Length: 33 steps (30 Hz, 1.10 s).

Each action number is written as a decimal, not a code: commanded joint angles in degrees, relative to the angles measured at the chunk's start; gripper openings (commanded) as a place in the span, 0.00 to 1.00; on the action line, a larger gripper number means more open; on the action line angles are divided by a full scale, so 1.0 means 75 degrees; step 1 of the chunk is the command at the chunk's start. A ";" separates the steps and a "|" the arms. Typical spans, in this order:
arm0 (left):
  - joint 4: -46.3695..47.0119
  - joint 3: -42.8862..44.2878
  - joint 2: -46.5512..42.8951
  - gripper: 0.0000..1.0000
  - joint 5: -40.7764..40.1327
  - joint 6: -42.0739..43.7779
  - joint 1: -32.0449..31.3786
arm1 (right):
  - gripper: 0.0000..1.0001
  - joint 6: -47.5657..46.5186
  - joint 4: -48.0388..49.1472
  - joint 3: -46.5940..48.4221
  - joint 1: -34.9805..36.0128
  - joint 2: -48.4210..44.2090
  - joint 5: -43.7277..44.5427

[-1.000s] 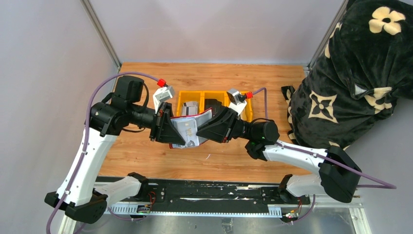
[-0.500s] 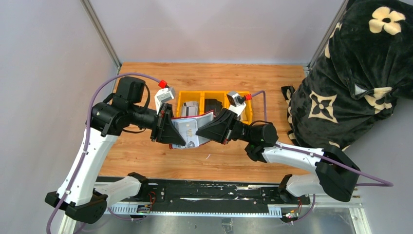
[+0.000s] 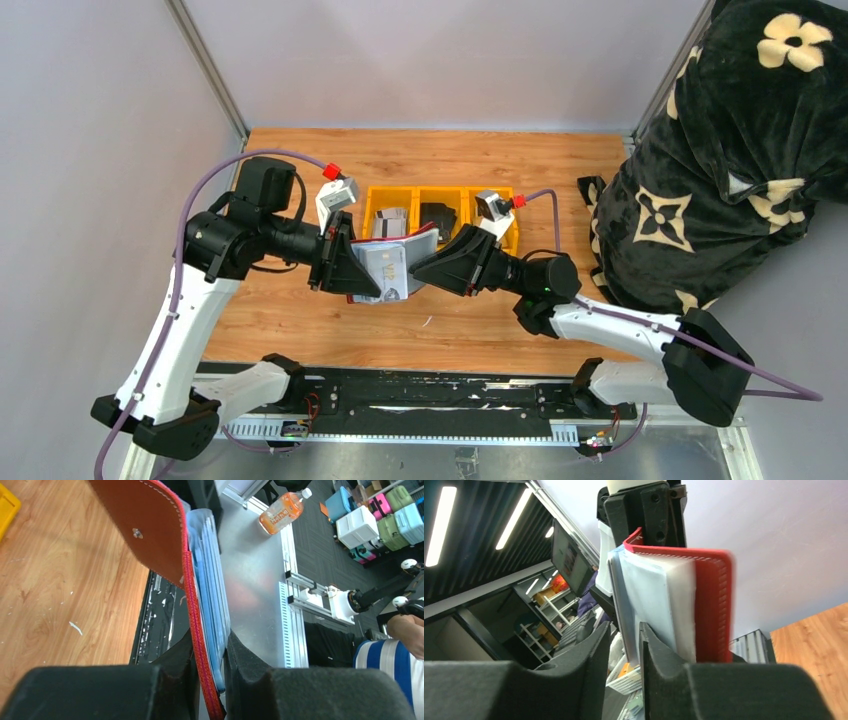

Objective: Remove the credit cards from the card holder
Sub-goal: Remove the credit card from the card holder.

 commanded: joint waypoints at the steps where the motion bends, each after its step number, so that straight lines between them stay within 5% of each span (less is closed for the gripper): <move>1: 0.0155 0.0179 -0.0035 0.19 0.0102 -0.0016 -0.0009 | 0.36 -0.0492 -0.0548 0.0389 0.0100 -0.0271 -0.0326; 13: 0.0144 0.0187 0.0017 0.16 -0.0237 -0.0079 -0.0009 | 0.35 -0.1278 -0.1772 0.0884 0.0456 -0.0316 -0.0414; 23: 0.0153 0.0113 0.0148 0.18 -0.0931 -0.0219 -0.0009 | 0.01 -0.0836 -0.0756 0.1208 0.0517 0.0304 -0.0672; 27: 0.0156 0.0071 -0.0025 0.28 -0.0733 -0.0093 -0.0009 | 0.00 -0.0759 -0.0593 0.0782 0.0298 0.0088 -0.0495; 33: 0.0156 -0.0002 -0.0193 0.29 0.0040 0.0004 -0.0009 | 0.00 -0.0670 -0.0646 0.0405 0.0090 -0.0198 -0.0322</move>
